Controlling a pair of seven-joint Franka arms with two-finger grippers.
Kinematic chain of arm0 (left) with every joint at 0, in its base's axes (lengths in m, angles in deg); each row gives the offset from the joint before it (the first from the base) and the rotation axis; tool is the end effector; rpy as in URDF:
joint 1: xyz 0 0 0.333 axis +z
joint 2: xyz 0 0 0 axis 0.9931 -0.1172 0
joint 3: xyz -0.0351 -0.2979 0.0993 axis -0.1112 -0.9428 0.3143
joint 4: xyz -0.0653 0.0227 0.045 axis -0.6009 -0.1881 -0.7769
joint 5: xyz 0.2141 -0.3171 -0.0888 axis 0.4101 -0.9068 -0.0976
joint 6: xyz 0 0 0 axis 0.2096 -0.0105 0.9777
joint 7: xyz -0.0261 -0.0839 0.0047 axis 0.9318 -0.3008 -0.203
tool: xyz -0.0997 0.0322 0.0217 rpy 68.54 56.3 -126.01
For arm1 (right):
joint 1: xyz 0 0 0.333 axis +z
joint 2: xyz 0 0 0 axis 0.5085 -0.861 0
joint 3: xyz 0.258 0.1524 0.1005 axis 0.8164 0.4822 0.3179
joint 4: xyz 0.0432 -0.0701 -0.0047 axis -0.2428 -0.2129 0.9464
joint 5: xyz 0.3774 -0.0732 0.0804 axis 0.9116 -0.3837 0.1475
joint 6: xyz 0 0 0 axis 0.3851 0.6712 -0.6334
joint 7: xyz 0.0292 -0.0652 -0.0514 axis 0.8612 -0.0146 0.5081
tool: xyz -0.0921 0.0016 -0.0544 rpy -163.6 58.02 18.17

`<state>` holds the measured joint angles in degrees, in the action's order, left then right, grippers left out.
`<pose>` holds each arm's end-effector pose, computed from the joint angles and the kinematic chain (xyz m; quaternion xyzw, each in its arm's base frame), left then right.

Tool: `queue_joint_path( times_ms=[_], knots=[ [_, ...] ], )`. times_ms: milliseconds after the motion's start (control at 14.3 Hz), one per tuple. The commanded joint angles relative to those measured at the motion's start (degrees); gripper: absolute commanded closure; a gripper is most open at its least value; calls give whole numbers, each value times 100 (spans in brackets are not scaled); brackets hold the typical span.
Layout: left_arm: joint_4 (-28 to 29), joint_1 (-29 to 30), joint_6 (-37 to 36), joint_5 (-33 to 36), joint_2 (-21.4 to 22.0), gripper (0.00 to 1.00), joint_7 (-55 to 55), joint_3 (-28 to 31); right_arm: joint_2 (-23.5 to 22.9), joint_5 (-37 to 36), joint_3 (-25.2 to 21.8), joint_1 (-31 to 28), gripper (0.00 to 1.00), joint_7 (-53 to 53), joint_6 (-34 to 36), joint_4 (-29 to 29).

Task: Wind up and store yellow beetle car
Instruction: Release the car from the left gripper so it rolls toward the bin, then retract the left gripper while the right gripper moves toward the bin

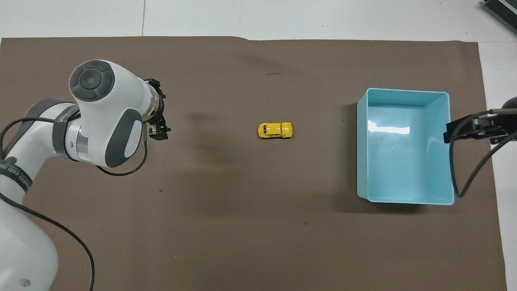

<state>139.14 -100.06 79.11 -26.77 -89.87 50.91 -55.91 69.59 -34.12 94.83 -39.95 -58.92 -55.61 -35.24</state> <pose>0.6254 -0.1989 0.4036 0.6811 0.7287 0.0355 0.0624 0.5563 -0.0139 0.6171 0.9991 -0.0238 -0.0360 0.0051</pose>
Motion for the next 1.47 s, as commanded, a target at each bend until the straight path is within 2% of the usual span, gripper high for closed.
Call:
queue_joint_path(
  times_ms=[0, 140, 350, 771, 1402],
  knots=[
    [-209, 88, -116, 96, 26, 0, -645, -41, 11, 100, 44, -90, 0, 132, 23, -14],
    [-236, 88, -108, 96, 35, 0, -1075, -41, 11, 100, 44, -90, 0, 132, 23, -14],
    [-429, 236, -195, 70, 131, 0, -2435, -32, 11, 100, 44, -90, 0, 131, 23, -14],
    [-447, 589, -766, -1, 790, 0, -5379, -33, 11, 91, 18, -116, 0, 132, 23, -14],
    [-465, 1133, -2057, -1, 1546, 0, -9933, -24, 38, 91, 18, -46, 0, 27, 14, -57]
  ],
)
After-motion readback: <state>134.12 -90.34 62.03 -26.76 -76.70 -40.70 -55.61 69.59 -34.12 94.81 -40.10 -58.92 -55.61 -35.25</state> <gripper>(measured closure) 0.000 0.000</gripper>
